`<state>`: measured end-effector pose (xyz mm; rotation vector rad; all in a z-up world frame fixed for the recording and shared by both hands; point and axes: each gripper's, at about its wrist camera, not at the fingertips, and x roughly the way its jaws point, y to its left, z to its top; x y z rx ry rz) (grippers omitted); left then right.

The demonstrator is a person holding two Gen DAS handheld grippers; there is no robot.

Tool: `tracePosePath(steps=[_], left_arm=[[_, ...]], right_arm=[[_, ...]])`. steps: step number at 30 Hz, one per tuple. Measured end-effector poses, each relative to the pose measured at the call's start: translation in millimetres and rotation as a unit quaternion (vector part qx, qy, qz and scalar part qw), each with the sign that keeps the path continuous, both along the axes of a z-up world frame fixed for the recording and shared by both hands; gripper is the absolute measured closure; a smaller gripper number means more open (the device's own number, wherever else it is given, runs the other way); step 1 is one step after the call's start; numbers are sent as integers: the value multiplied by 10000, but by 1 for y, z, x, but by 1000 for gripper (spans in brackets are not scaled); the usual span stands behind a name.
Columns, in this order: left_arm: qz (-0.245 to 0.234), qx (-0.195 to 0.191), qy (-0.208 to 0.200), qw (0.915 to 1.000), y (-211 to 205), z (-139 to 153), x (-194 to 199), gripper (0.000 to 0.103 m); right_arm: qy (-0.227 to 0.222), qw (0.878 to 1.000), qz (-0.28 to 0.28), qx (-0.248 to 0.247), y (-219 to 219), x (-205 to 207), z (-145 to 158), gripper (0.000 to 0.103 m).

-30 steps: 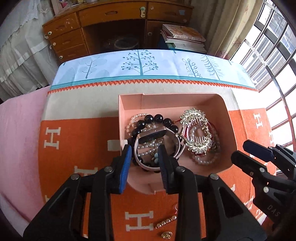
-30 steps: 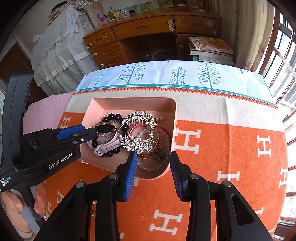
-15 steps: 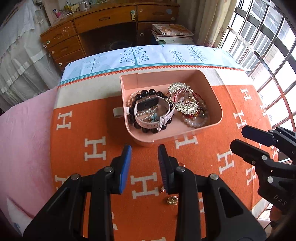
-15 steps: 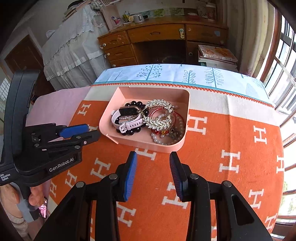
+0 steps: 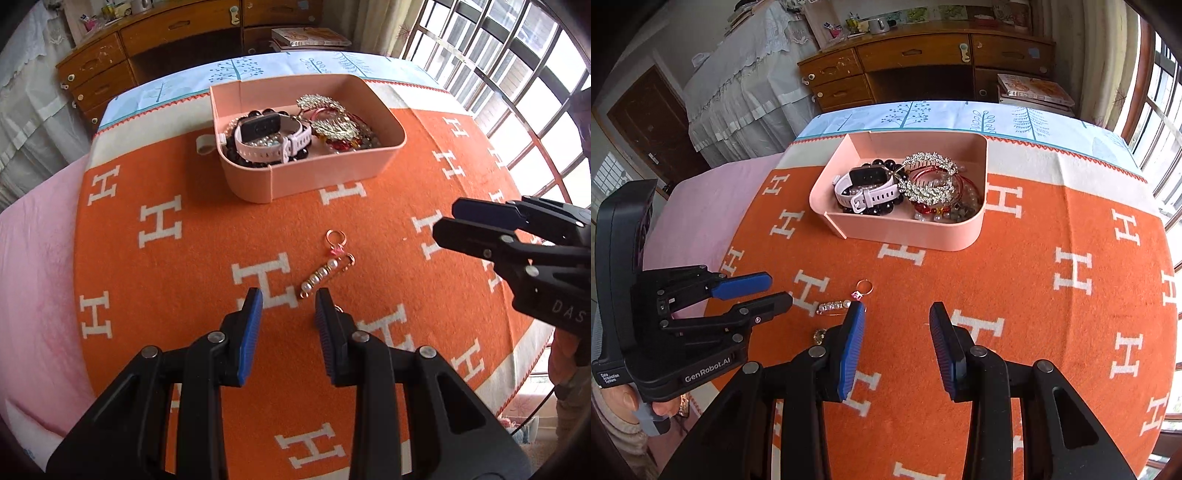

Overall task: Organize jewelry
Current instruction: 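Move the left tool to the gold coin charm and the right tool to the pearl pin, then grasp the gold coin charm with the left tool while the right tool grasps the pearl safety pin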

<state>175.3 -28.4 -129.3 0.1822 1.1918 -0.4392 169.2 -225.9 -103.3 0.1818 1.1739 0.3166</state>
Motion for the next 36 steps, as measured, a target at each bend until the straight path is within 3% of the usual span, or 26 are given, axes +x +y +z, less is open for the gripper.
tracePosePath(steps=[5,12,18,31,36], left_arm=[[-219,-168,74,9996,-6,-11,-19,75],[-172,-325,-48,9993,-10,-27,-34,74],[26,-282,-411,9988,-11,-31,-37,74],[-73,102,-694,9975,-33,-46,-39,74],[19,31,-698,9976,-32,-47,-37,75]], right_arm=[[80,9999,-51,107,-4,-8,-13,66],[32,9997,-58,237,-6,-27,-34,66],[-148,9991,-152,377,-10,-45,-48,66],[-73,9964,-309,786,-22,-58,-67,66],[-80,9959,-309,842,-22,-60,-72,66]])
